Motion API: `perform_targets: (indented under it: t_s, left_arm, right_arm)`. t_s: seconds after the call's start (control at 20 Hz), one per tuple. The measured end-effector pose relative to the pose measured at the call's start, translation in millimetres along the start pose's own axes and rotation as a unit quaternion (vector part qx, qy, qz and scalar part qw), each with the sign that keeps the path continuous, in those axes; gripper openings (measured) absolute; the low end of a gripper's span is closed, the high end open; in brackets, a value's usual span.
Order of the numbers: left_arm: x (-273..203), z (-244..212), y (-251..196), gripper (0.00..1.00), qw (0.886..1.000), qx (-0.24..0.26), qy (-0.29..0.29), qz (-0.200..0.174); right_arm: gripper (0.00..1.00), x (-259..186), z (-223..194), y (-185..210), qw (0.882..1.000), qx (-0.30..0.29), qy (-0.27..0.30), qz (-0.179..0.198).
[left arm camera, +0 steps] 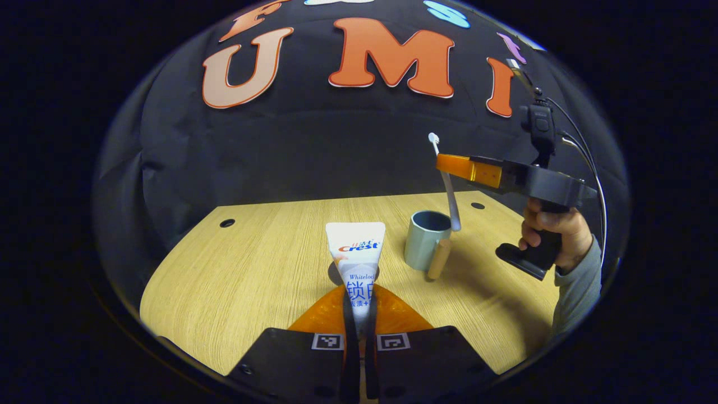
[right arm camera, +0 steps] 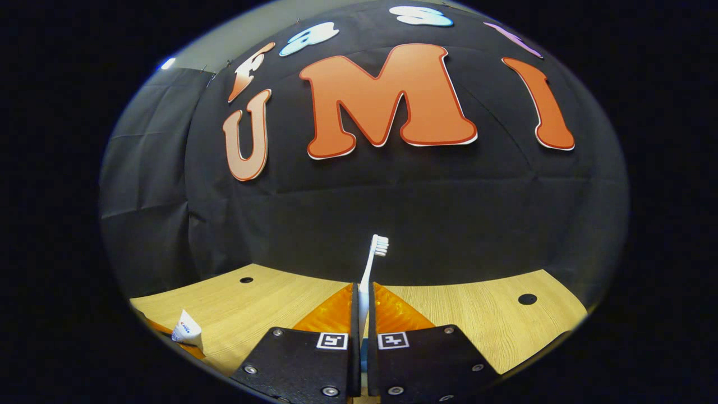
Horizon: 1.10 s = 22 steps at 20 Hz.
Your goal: Put the toothbrush and toothpaste on the desktop into the cup, then pick up the cup and place it on the coaster on the desktop.
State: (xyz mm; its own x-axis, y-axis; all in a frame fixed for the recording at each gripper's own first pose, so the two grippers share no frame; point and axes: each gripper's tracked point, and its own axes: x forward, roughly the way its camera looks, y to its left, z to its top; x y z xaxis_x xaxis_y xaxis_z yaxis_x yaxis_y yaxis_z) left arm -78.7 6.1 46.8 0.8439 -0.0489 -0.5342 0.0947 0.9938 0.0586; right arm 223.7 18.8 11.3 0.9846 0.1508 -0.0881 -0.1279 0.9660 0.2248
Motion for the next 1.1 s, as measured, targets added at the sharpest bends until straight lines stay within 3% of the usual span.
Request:
perform_targets:
  t_s: [0.35,0.85,1.1]
  left_arm:
    - [-44,12,-6,0.07,0.999,-0.005,-0.034,-0.003]
    - [-71,81,5,0.07,0.993,-0.008,-0.116,0.019]
    - [-60,114,2,0.07,0.989,-0.024,-0.147,0.016]
  right_arm:
    - [0.05,29,-1,-3,0.999,-0.003,-0.033,0.011]
    - [0.05,37,-44,-7,1.000,-0.007,-0.003,0.004]
    - [0.05,32,-55,-6,1.000,-0.005,0.009,0.002]
